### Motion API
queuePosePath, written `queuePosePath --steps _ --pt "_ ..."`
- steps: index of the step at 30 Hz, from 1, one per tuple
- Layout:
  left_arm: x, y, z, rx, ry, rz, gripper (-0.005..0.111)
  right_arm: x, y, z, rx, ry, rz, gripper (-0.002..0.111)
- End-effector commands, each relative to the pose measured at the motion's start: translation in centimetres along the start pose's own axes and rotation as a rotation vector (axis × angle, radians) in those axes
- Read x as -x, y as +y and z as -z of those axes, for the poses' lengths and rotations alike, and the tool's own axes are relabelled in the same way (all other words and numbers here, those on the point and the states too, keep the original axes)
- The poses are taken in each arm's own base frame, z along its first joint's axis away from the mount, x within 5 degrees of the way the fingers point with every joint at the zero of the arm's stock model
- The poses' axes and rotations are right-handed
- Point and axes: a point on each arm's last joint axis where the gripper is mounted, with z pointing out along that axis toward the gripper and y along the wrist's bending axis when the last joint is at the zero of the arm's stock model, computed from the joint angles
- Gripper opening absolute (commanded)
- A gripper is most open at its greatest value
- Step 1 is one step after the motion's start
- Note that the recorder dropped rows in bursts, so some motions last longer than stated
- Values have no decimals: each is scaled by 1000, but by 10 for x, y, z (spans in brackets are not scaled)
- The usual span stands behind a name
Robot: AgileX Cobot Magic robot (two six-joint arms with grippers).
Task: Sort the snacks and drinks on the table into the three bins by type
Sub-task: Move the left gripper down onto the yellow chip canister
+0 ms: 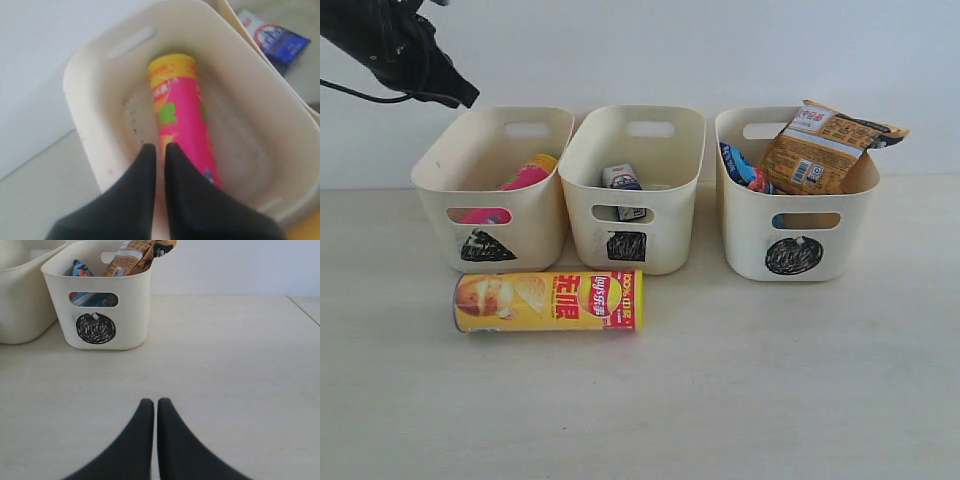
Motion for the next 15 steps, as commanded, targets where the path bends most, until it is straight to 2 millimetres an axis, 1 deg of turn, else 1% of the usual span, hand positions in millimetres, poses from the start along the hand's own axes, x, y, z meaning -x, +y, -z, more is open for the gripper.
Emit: queuePosePath --steps 1,3,5,9,13,15 --pt "-7 -17 13 -183 88 -171 4 0 0 0 -3 -9 2 0" --pt "-11 -29 18 -324 118 -271 4 0 0 0 -3 -9 2 0" --pt "-13 -39 21 -402 152 -331 4 0 0 0 -3 -9 2 0" --pt "-9 -67 15 -453 156 -447 4 0 0 0 -3 -9 2 0" --pt "-14 -96 7 -510 190 -560 4 0 0 0 -3 -9 2 0" --pt "-17 -107 3 -526 215 -621 4 0 0 0 -3 -9 2 0"
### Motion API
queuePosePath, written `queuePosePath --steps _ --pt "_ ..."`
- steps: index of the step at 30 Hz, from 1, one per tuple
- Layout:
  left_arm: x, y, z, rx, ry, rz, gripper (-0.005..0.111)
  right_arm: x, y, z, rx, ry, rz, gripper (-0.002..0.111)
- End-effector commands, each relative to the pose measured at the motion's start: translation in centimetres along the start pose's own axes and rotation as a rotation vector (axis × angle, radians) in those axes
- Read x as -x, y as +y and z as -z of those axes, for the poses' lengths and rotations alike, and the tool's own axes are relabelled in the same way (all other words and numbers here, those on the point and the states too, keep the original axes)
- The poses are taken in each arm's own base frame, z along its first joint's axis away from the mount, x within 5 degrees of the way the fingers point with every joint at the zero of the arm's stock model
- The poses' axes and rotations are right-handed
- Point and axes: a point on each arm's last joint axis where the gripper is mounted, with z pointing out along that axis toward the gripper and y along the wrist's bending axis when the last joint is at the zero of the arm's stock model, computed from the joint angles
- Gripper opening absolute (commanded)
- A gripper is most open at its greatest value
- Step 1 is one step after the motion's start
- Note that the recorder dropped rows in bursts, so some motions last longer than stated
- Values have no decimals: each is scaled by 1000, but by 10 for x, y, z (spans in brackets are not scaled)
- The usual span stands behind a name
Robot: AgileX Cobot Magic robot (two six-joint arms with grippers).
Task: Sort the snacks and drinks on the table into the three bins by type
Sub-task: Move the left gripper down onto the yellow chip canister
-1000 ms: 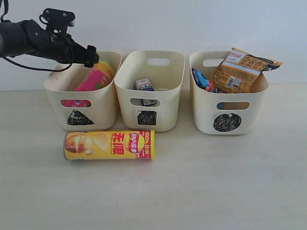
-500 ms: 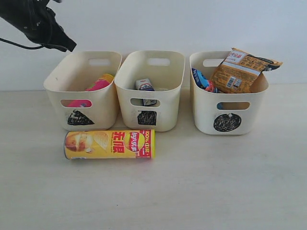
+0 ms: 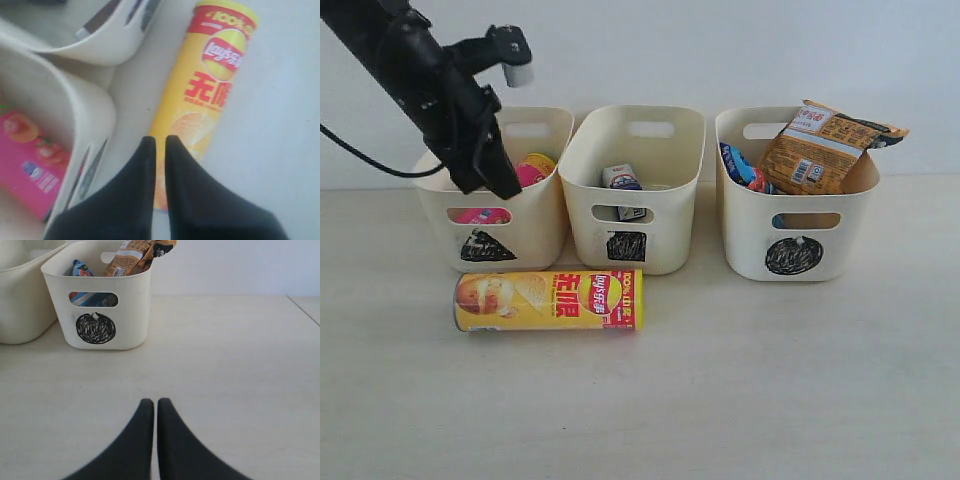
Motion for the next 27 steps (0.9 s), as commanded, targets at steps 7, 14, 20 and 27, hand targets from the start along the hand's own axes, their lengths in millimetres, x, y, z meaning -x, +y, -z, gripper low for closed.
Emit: queuePosePath --steps 7,14,20,27 --pt "8 -35 -31 -119 72 -127 4 0 0 0 -3 -9 2 0" --pt "-1 -43 -44 -177 84 -159 36 0 0 0 -3 -9 2 0" --pt "-7 -48 -59 -179 63 -162 92 0 0 0 -3 -9 2 0" --pt "-14 -47 -73 -113 44 -213 98 -1 0 0 -3 -6 2 0"
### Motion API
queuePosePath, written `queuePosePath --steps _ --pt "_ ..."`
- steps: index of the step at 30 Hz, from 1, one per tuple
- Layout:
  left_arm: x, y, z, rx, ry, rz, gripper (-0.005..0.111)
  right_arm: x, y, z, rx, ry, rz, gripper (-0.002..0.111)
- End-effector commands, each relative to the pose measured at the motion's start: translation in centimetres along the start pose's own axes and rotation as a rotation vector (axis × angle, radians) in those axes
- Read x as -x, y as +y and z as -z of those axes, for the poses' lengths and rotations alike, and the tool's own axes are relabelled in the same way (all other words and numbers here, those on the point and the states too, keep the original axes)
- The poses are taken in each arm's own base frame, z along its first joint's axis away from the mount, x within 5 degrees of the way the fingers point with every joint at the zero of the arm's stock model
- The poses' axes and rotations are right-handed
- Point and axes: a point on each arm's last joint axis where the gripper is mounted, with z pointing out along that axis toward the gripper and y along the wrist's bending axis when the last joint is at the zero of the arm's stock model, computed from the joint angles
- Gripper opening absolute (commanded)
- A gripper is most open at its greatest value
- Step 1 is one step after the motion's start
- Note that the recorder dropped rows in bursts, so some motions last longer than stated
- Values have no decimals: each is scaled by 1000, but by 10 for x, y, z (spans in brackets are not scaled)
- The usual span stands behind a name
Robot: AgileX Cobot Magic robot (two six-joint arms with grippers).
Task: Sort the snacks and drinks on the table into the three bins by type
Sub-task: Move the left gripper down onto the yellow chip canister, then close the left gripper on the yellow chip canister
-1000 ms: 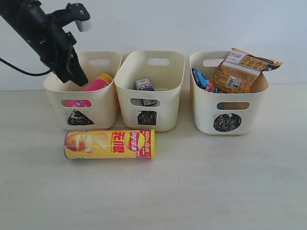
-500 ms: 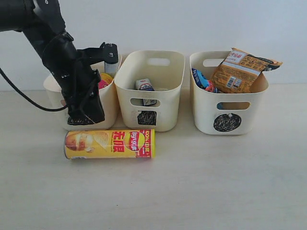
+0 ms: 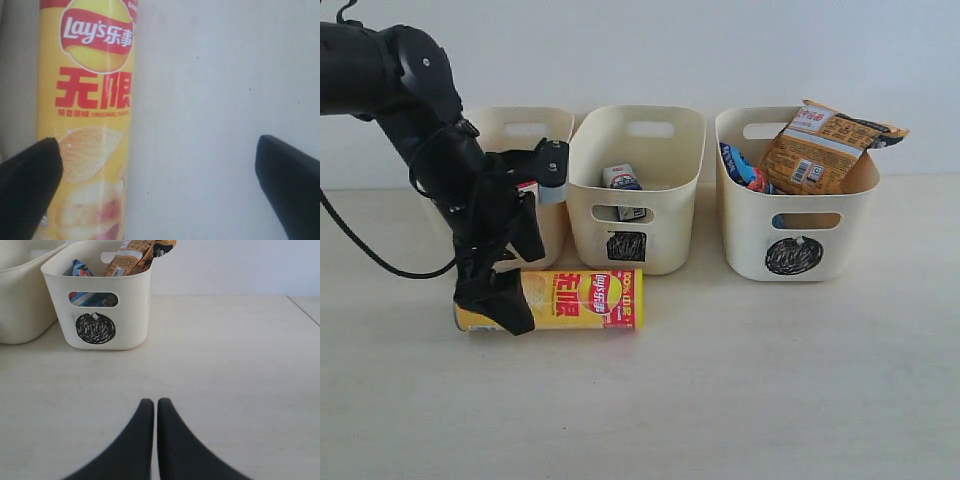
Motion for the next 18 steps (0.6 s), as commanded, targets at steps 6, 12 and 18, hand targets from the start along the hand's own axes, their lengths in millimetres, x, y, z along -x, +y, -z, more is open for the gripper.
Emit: queuePosePath --steps 6,12,18 --pt "-1 7 -20 191 13 -47 97 -1 0 0 -3 -6 2 0" --pt "-6 12 -40 167 28 -10 97 -1 0 0 -3 -6 2 0" --pt "-7 24 -54 251 5 17 97 -1 0 0 -3 -6 2 0"
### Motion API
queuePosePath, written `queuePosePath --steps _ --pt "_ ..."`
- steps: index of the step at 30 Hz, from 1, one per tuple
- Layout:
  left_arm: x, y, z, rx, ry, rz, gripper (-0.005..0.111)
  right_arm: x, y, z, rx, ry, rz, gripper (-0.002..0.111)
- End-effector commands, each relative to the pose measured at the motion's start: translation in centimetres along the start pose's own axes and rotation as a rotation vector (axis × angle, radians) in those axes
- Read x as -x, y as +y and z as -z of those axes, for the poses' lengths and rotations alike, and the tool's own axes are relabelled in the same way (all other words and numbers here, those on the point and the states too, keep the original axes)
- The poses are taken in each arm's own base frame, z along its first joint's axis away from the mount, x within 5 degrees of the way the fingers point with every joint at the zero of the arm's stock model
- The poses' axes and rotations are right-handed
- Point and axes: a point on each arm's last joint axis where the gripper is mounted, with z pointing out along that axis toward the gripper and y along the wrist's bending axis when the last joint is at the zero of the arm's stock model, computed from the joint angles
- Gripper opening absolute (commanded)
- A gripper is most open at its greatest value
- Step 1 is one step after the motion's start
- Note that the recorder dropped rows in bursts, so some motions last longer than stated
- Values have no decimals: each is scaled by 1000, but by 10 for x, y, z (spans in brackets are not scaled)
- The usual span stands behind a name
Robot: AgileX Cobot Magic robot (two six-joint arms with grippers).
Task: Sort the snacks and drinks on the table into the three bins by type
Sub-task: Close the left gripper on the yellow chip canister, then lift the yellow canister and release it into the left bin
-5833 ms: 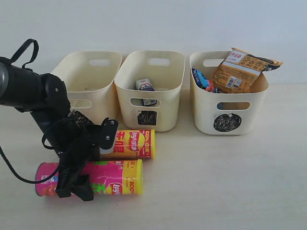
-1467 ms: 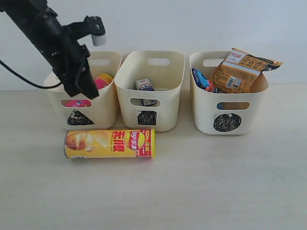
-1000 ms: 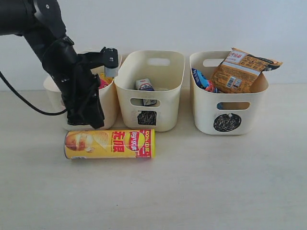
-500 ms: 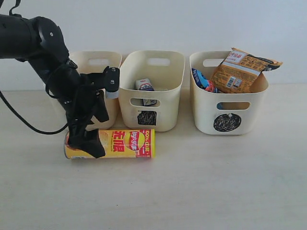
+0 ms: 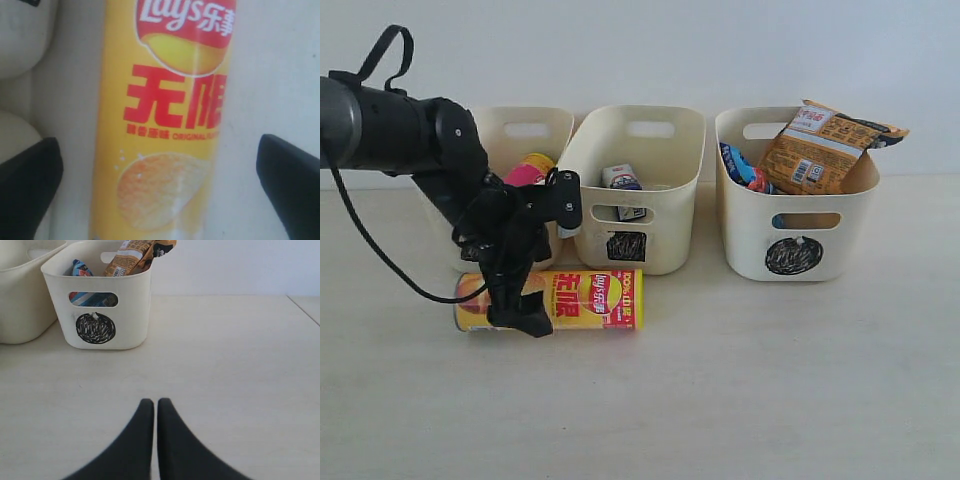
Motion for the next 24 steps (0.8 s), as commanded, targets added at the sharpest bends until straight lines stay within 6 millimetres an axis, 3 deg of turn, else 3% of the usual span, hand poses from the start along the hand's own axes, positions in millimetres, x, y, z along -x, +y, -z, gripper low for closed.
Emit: queuePosePath --steps 1,7,9,12,14,15,20,24 --pt "1 3 -8 46 -14 18 96 -1 0 0 -3 -6 2 0" --pt "-5 2 -31 26 9 18 94 -1 0 0 -3 -6 2 0" --pt "-6 2 -35 17 15 18 86 -1 0 0 -3 -6 4 0" --pt "-6 1 -36 13 17 18 58 -1 0 0 -3 -6 4 0" --pt "-6 1 -36 5 19 19 27 -1 0 0 -3 -6 4 0" --pt "-6 1 -36 4 20 19 5 -1 0 0 -3 -6 1 0" --pt "-6 -8 -23 -84 45 -4 4 -1 0 0 -3 -6 1 0" --pt "-3 -11 0 -106 43 -13 4 -1 0 0 -3 -6 1 0"
